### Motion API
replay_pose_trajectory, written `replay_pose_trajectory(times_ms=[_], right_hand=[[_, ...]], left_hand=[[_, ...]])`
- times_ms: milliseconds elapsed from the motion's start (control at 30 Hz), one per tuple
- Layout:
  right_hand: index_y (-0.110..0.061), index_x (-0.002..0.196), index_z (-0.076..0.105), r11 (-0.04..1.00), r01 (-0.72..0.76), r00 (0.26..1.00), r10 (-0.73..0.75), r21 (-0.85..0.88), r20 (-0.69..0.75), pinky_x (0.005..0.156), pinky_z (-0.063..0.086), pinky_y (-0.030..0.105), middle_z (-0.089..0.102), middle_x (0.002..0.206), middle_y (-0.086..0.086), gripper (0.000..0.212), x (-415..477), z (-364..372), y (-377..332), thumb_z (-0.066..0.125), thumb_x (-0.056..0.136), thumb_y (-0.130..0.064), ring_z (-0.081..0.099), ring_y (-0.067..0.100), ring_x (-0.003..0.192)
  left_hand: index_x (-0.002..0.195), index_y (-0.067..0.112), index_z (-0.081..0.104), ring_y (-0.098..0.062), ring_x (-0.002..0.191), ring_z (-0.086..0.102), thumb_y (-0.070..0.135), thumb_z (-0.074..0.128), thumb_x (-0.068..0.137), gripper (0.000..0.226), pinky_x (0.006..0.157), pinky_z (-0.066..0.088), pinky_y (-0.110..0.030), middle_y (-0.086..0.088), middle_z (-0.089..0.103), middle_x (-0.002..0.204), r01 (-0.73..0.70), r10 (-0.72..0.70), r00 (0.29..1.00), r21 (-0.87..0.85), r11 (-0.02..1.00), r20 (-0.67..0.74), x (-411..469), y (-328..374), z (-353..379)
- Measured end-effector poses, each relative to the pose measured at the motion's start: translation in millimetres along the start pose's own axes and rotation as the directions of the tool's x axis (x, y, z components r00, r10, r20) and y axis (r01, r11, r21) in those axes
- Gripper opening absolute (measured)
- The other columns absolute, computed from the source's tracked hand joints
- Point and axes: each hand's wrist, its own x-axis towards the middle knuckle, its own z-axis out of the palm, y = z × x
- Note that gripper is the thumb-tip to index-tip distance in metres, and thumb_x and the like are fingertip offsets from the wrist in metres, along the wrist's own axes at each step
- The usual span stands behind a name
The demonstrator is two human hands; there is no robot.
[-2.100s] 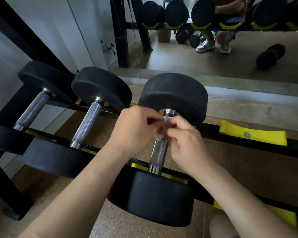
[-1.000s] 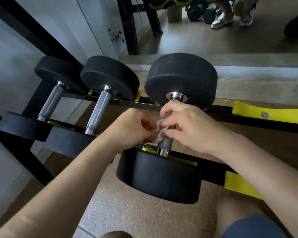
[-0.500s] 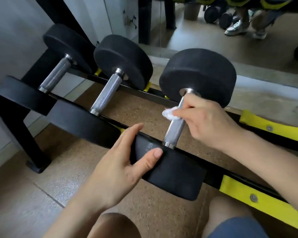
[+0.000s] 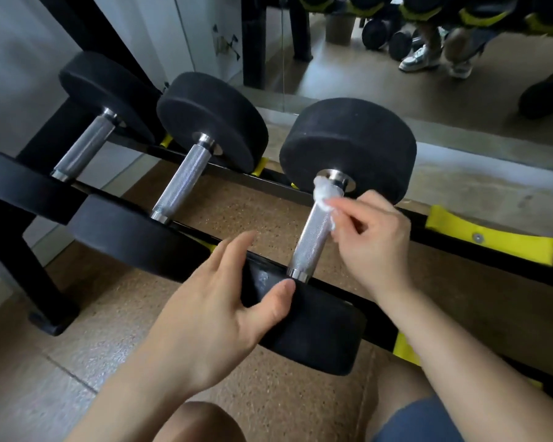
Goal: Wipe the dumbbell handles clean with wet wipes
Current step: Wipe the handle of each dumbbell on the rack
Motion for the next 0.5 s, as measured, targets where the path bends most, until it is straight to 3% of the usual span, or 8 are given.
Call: replay_pose_trajectory(times_ms=[67, 100, 200, 267, 367, 433, 500], right_hand=[[-0.008, 0.095, 0.077, 0.991, -0.131, 0.978, 0.128, -0.007, -0.165, 0.057, 0.037, 0.010, 0.054, 0.067, -0.002, 0.018, 13.6, 7.3, 2.0, 0.066, 0.082, -0.002, 0.048, 0.008, 0.060], [-0.009, 0.094, 0.077, 0.986, -0.167, 0.970, 0.167, 0.015, -0.174, 0.057, 0.038, 0.011, 0.056, 0.066, -0.003, 0.016, 9.1, 7.8, 0.7, 0.067, 0.083, -0.004, 0.049, 0.008, 0.060], [-0.010, 0.091, 0.077, 0.991, -0.127, 0.992, 0.127, 0.049, -0.004, 0.060, 0.043, 0.014, 0.065, 0.072, -0.002, 0.009, -21.3, -0.8, -9.3, 0.071, 0.084, -0.008, 0.059, 0.008, 0.065], [-0.010, 0.096, 0.076, 0.984, -0.156, 0.988, 0.157, 0.088, -0.007, 0.067, 0.045, 0.010, 0.069, 0.081, -0.006, 0.015, -12.5, -2.1, -4.2, 0.071, 0.083, -0.006, 0.063, 0.004, 0.074], [-0.017, 0.099, 0.076, 0.942, -0.316, 0.933, 0.331, 0.117, -0.144, 0.073, 0.052, 0.017, 0.067, 0.083, -0.016, 0.020, 11.9, 3.8, 3.9, 0.072, 0.081, -0.008, 0.066, 0.002, 0.076], [-0.025, 0.092, 0.075, 0.903, -0.374, 0.921, 0.388, 0.212, -0.026, 0.066, 0.052, 0.016, 0.068, 0.076, -0.018, 0.023, -3.0, 1.1, 2.5, 0.073, 0.081, -0.005, 0.065, -0.001, 0.067], [-0.031, 0.079, 0.071, 0.813, -0.460, 0.885, 0.389, 0.358, 0.253, 0.059, 0.048, 0.013, 0.070, 0.066, -0.014, 0.029, -25.7, -9.5, -10.2, 0.074, 0.079, -0.002, 0.064, -0.002, 0.060]], left_hand=[[0.147, 0.042, 0.014, 0.000, 0.140, 0.019, 0.080, 0.027, 0.073, 0.084, 0.105, 0.016, -0.009, 0.017, 0.020, 0.156, -0.116, 0.126, 0.991, 0.160, 0.980, -0.049, 10.6, 16.3, 1.4], [0.147, 0.040, 0.018, -0.004, 0.142, 0.018, 0.070, 0.037, 0.081, 0.075, 0.107, 0.017, -0.013, 0.012, 0.021, 0.157, -0.175, 0.193, 0.978, 0.195, 0.965, -0.074, 21.2, 24.2, 2.6], [0.137, 0.039, 0.045, -0.008, 0.140, 0.032, 0.035, 0.058, 0.086, 0.053, 0.109, 0.037, -0.031, 0.006, 0.043, 0.147, -0.318, 0.330, 0.931, 0.096, 0.943, -0.154, 55.6, 39.9, 7.6], [0.128, 0.037, 0.057, -0.007, 0.129, 0.045, 0.025, 0.060, 0.085, 0.045, 0.102, 0.044, -0.033, 0.009, 0.053, 0.136, -0.308, 0.308, 0.929, 0.032, 0.951, -0.203, 65.2, 40.7, 10.9], [0.109, 0.036, 0.068, -0.003, 0.102, 0.059, 0.019, 0.063, 0.082, 0.032, 0.090, 0.048, -0.027, 0.015, 0.064, 0.112, -0.221, 0.203, 0.933, -0.029, 0.975, -0.298, 60.6, 37.3, 14.0], [0.089, 0.040, 0.069, 0.000, 0.089, 0.060, 0.022, 0.060, 0.078, 0.023, 0.082, 0.048, -0.021, 0.016, 0.067, 0.098, -0.174, 0.136, 0.932, -0.087, 0.981, -0.335, 57.3, 37.9, 13.1], [0.080, 0.040, 0.068, 0.001, 0.083, 0.061, 0.021, 0.060, 0.077, 0.021, 0.075, 0.046, -0.013, 0.016, 0.068, 0.091, -0.150, 0.104, 0.935, -0.112, 0.982, -0.338, 57.8, 38.4, 12.1]])
